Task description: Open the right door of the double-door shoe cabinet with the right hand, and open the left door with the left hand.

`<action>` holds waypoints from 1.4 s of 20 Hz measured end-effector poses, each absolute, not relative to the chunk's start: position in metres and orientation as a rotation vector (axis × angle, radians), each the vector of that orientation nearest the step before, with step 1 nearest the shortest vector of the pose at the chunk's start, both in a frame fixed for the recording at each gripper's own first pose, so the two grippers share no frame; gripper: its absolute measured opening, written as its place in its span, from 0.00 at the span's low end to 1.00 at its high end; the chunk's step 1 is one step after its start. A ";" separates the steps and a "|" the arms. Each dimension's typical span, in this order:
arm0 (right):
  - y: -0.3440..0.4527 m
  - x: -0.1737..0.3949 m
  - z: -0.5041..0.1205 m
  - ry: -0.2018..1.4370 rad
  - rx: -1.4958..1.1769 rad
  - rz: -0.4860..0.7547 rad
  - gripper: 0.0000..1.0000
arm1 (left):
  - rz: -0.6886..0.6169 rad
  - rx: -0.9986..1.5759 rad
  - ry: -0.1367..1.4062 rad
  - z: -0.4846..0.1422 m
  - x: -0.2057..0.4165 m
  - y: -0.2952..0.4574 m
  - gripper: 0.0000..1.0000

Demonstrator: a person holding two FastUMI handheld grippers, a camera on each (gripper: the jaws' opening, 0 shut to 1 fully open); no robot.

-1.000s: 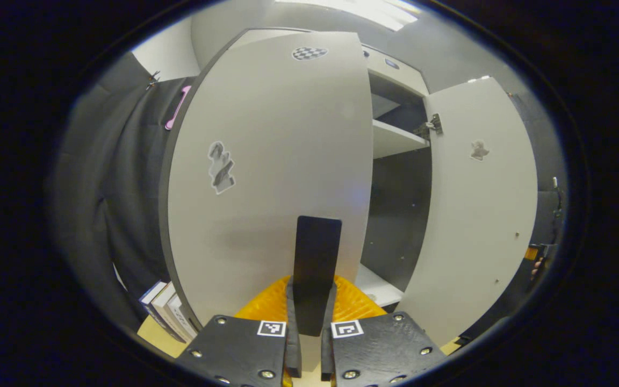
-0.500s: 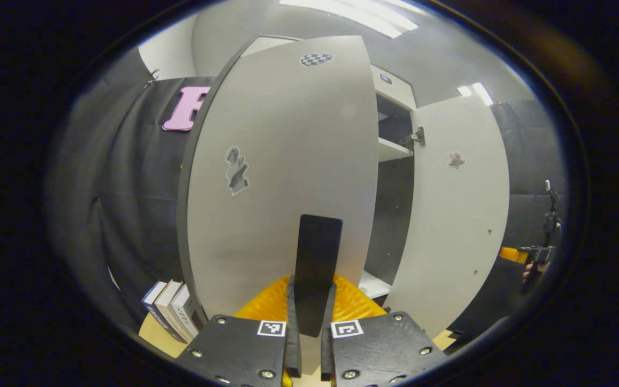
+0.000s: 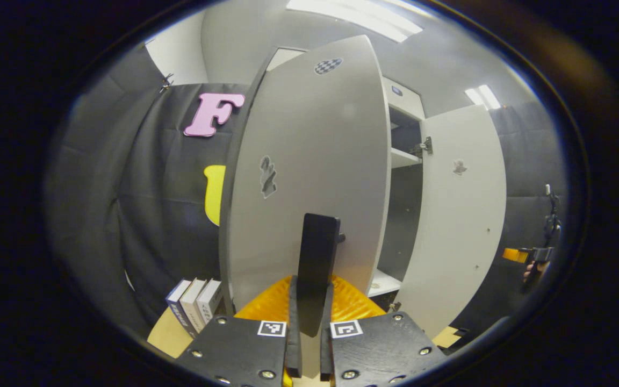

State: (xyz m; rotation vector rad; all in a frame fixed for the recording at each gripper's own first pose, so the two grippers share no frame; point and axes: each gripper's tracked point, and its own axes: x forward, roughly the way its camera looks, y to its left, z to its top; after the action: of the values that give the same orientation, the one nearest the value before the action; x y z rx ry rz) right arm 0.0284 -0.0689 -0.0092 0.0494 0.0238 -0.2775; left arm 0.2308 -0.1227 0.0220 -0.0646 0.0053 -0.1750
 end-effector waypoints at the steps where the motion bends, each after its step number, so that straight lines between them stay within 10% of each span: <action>1: -0.065 0.023 -0.011 0.024 0.043 -0.272 0.97 | -0.162 -0.069 0.007 0.022 0.231 -0.121 0.14; 28: -0.023 0.013 -0.012 0.045 -0.071 -0.172 0.92 | 0.025 0.076 0.031 0.015 0.220 -0.043 0.07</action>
State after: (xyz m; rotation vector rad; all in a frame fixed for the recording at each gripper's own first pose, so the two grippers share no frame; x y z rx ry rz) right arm 0.0129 -0.0228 -0.0118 -0.0706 0.0452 -0.1718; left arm 0.2198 -0.0426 0.0146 0.0761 0.0311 0.0249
